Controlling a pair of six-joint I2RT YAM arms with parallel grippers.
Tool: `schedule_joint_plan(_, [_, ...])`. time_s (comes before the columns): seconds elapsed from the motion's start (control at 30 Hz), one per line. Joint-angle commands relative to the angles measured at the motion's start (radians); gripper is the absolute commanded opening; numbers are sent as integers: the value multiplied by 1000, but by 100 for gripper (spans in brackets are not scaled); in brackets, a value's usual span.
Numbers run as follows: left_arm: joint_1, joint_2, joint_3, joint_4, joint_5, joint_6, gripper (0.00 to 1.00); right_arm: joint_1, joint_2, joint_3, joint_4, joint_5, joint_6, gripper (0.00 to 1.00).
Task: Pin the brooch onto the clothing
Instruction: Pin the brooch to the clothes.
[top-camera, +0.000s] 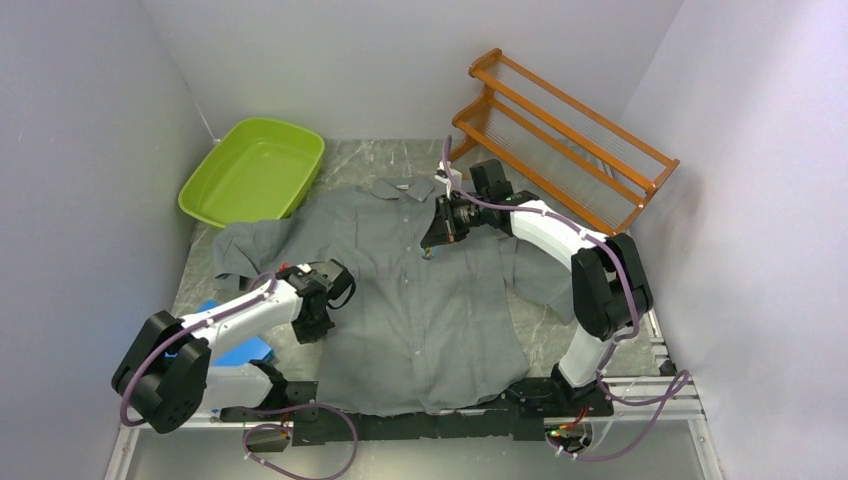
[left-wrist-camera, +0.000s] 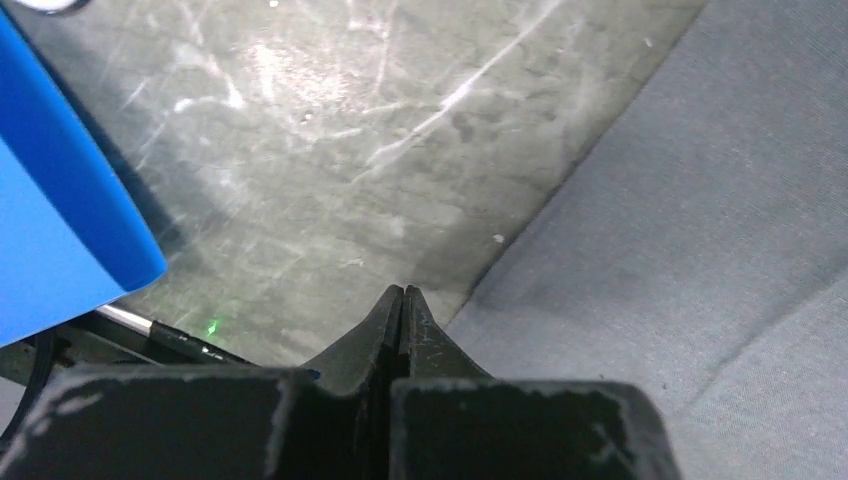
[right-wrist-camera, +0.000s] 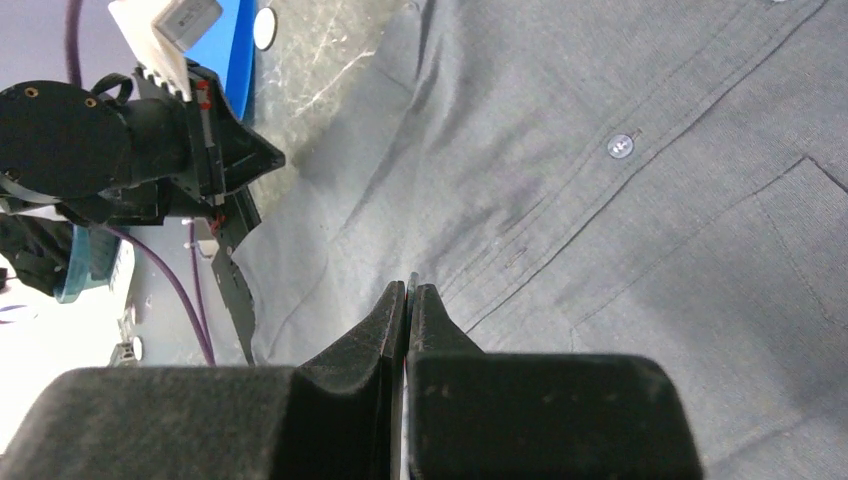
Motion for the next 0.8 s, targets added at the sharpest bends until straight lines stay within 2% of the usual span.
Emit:
schedule_joint_plan(0.0, [-1,-36,8,-84,-67,-84,3,-16,15,60,-33,-1,-46,0])
schedule_joint_plan(0.1, [-1,-38,27,-73,-65,-58,3,-21,17,70,-46,-3,-53,0])
schedule_joint_plan(0.17, [-3,-67,39,-49,-51,-21,7,-23,11,67,-47,-5,-54,0])
schedule_joint_plan(0.23, [-3,-112,48,-33,-37,14,22,-23,8,60,-40,-12,-52,0])
schedule_joint_plan(0.33, [-3,-206,34,25,14,69,56,-23,8,45,-23,-23,-40,0])
schedule_joint_plan(0.37, [-2,-237,22,62,39,86,64,-23,7,42,-20,-28,-39,0])
schedule_joint_plan(0.43, [-3,-277,-14,145,102,124,71,-23,7,36,-14,-33,-35,0])
schedule_joint_plan(0.57, [-3,-256,-69,269,190,148,75,-23,5,36,-17,-37,-35,0])
schedule_joint_plan(0.77, [-4,-70,-54,270,177,124,69,-23,-9,40,-32,-33,-44,0])
